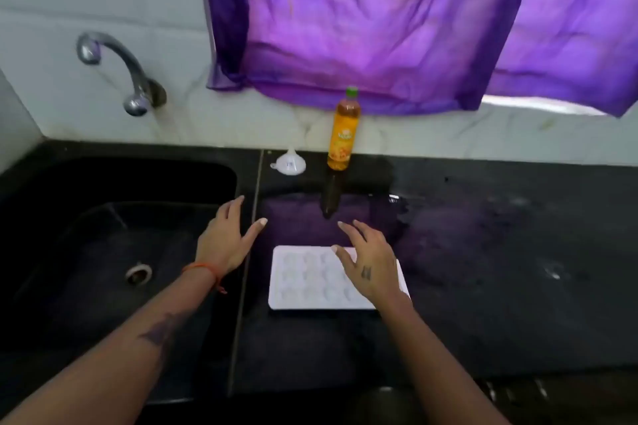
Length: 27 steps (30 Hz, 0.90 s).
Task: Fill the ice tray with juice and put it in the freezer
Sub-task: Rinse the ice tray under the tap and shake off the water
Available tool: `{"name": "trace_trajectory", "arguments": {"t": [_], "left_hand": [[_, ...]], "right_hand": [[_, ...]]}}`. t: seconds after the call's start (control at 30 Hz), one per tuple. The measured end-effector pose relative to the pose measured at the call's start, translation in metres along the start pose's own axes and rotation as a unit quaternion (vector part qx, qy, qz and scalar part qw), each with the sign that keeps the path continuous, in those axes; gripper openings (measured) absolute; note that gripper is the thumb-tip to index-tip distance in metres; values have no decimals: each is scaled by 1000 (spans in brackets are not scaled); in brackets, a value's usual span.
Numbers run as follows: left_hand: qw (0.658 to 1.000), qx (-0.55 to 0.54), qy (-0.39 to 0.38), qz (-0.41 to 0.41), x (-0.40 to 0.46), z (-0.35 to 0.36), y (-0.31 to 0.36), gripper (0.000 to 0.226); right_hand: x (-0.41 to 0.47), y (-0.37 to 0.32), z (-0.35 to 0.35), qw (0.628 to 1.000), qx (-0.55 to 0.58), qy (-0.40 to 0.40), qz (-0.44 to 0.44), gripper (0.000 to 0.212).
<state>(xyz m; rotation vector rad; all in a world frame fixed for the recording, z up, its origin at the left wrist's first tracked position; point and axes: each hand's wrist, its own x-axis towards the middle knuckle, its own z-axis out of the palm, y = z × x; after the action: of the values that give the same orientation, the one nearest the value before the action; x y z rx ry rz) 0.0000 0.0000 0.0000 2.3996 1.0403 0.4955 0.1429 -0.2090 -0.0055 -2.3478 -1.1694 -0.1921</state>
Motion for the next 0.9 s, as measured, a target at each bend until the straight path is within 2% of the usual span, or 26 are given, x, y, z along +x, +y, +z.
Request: {"name": "trace_trajectory", "arguments": {"t": [0.13, 0.2, 0.27, 0.37, 0.43, 0.5, 0.53, 0.6, 0.63, 0.7, 0.77, 0.9], "left_hand": [[999, -25, 16, -34, -38, 36, 4, 62], [998, -35, -5, -52, -51, 49, 9, 53], [992, -84, -24, -87, -56, 52, 14, 43], [962, -217, -50, -159, -61, 56, 20, 29], [955, -245, -43, -161, -64, 55, 21, 23], [968, -197, 0, -153, -62, 51, 16, 21], [976, -147, 16, -159, -61, 48, 11, 28], [972, -82, -13, -221, -59, 42, -2, 47], [963, -95, -42, -250, -57, 40, -10, 46], [945, -170, -63, -271, -54, 35, -25, 31], [926, -245, -48, -283, -47, 25, -40, 21], [904, -324, -23, -278, -33, -1, -82, 9]], "right_hand": [[-38, 39, 5, 989, -44, -3, 144, 44], [-50, 53, 6, 972, -78, -46, 217, 51], [-50, 60, 6, 962, -60, -78, 255, 58], [-42, 64, 3, 964, -9, -92, 248, 61], [-38, 61, 4, 965, 11, -97, 242, 62], [-33, 51, 4, 966, 41, -96, 238, 59], [-30, 46, 6, 965, 59, -93, 239, 57], [-22, 33, 10, 962, 89, -94, 241, 51], [-18, 27, 14, 960, 102, -96, 243, 49], [-11, 13, 22, 958, 125, -96, 238, 45], [-2, -6, 34, 958, 148, -87, 231, 42], [21, -49, 60, 954, 171, -73, 237, 41]]}}
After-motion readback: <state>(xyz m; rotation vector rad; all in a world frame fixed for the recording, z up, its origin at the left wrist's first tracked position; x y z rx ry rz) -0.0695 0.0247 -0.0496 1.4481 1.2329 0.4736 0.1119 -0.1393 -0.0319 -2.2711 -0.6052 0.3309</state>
